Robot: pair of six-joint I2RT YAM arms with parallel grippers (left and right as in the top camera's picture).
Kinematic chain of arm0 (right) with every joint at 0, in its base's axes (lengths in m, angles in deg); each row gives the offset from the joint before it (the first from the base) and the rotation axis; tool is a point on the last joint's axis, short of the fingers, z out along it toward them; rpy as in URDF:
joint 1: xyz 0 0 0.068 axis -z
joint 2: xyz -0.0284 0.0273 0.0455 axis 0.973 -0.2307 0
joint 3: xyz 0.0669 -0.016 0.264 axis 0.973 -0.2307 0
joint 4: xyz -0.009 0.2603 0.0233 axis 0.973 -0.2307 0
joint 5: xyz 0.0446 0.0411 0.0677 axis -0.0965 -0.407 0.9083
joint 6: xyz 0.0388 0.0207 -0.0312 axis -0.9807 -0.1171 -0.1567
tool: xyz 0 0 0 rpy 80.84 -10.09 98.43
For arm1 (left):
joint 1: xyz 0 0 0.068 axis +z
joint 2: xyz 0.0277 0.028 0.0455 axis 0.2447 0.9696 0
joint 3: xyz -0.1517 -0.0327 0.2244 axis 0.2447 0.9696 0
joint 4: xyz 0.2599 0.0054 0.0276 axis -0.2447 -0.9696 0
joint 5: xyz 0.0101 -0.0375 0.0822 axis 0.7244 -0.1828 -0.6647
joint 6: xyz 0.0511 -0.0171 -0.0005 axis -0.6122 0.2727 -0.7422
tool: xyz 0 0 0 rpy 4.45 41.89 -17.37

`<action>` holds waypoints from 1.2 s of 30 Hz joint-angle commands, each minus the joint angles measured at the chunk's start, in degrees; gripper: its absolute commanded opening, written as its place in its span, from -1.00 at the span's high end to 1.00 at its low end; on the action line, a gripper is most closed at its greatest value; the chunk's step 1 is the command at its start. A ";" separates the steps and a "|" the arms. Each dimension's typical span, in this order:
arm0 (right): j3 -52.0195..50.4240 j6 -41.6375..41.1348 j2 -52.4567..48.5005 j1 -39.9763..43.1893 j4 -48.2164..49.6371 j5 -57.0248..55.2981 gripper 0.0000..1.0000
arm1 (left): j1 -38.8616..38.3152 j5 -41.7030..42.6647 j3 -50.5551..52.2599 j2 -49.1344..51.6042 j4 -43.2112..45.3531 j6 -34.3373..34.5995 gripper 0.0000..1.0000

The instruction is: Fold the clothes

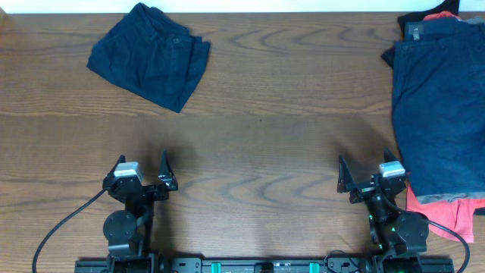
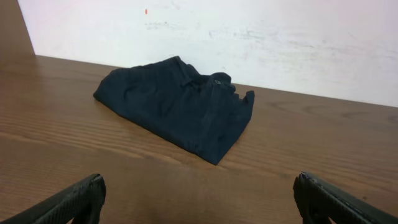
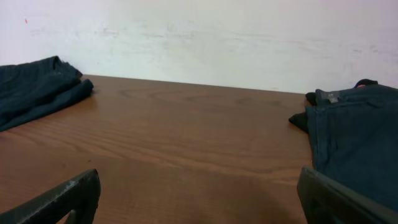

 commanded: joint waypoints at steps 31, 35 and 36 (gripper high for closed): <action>27.43 1.97 -28.15 1.11 1.64 1.36 -0.98 | -0.28 6.03 -33.53 34.97 -10.71 0.48 -0.96; 43.32 2.27 -44.37 1.18 -7.85 -0.09 -0.99 | -0.28 7.58 -45.75 45.66 -21.66 -2.49 -0.95; 47.98 2.27 -48.94 1.18 -11.08 -0.61 -0.98 | -0.28 9.18 -49.62 48.98 -25.27 -4.31 -0.96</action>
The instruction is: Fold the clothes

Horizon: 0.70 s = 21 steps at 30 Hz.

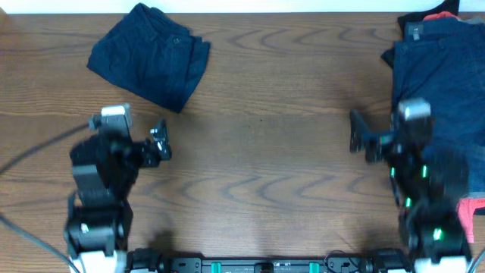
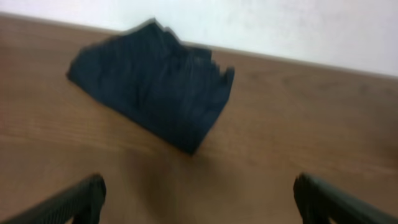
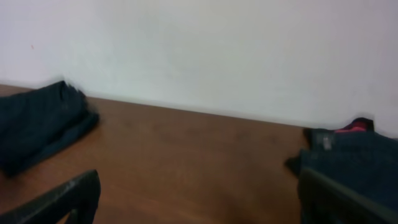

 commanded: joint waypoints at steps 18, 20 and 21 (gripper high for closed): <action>46.64 7.30 -56.94 13.22 -8.87 -1.68 -0.97 | -0.28 7.34 -25.86 29.66 -17.29 -5.62 -0.96; 46.64 7.32 -58.71 18.03 -7.67 -0.61 -0.95 | -0.28 7.37 -25.86 30.60 -16.46 -5.62 -0.96; 46.64 7.48 -59.63 20.33 -7.08 0.00 -0.94 | -0.31 7.37 -25.86 31.01 -16.11 -5.62 -0.95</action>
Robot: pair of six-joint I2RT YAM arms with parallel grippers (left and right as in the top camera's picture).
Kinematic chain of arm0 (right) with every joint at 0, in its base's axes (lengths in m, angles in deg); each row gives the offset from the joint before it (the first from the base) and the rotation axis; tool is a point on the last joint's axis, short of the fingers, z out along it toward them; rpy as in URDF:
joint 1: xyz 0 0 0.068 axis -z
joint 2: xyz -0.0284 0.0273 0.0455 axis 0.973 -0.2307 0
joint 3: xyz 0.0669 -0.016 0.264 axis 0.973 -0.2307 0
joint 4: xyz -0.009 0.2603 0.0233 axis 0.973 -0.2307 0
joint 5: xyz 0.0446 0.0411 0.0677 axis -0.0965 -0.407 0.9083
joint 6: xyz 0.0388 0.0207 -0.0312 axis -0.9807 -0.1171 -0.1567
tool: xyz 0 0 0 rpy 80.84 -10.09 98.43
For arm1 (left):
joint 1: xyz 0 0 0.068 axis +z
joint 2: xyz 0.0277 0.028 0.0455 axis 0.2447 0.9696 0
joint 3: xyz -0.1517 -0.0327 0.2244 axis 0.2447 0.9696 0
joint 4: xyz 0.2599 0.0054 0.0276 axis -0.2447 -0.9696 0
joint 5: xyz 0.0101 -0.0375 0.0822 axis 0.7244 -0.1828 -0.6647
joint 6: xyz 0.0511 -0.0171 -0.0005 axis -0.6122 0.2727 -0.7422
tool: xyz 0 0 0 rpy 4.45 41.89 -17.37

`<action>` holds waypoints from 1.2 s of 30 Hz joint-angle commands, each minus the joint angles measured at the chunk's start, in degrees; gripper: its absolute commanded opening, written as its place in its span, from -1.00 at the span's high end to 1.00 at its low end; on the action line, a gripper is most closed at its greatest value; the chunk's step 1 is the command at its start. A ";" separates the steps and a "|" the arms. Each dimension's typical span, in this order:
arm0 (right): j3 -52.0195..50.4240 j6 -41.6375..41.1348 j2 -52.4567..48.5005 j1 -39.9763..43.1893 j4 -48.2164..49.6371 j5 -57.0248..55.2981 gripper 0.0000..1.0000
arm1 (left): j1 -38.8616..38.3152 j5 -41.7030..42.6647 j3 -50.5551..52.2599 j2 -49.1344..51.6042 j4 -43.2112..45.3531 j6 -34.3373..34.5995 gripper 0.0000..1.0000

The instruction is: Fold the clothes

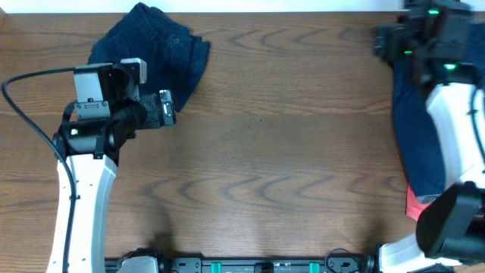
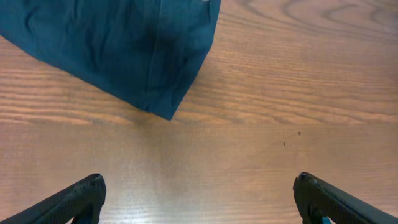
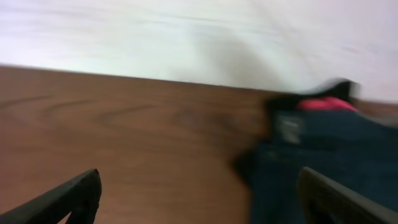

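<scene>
A folded dark blue garment (image 1: 155, 49) lies at the table's far left; in the left wrist view its corner (image 2: 161, 93) lies just ahead of my fingers. My left gripper (image 1: 168, 108) hovers open by the garment's near right corner, nothing between its fingers (image 2: 71, 200). A pile of clothes sits at the right edge: dark blue shorts (image 1: 415, 114) on top, a red piece (image 1: 419, 205) underneath. My right gripper (image 1: 379, 42) hangs open at the pile's far left corner. The right wrist view, blurred, shows the blue shorts (image 3: 323, 168) and red cloth (image 3: 326, 103).
The wooden table (image 1: 288, 152) stretches between the two lots of clothes. A white wall (image 3: 186, 37) stands behind the table's far edge. A black cable (image 1: 34, 76) loops off the left arm.
The left gripper moved farther out and now looks down on the folded garment's corner. The right arm reached to the far right corner, by the top of the pile. Both stayed open.
Both grippers first rested open at the near edge of the table. Then each was raised and halfway out, the left facing the folded garment, the right beside the pile. Now the left is at the garment's corner and the right at the pile's far end.
</scene>
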 commanded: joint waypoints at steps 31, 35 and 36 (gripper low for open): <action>4.02 5.55 -34.99 32.09 26.53 10.27 -0.47 | -4.81 0.74 -1.16 12.11 6.40 -1.11 -0.96; 6.99 5.53 -34.99 34.47 21.46 13.22 -0.47 | -4.81 0.74 -1.16 12.11 6.88 -1.11 -0.96; 8.15 5.53 -34.99 35.17 19.50 14.73 -0.47 | -4.81 0.74 -1.16 12.11 6.97 -1.09 -0.96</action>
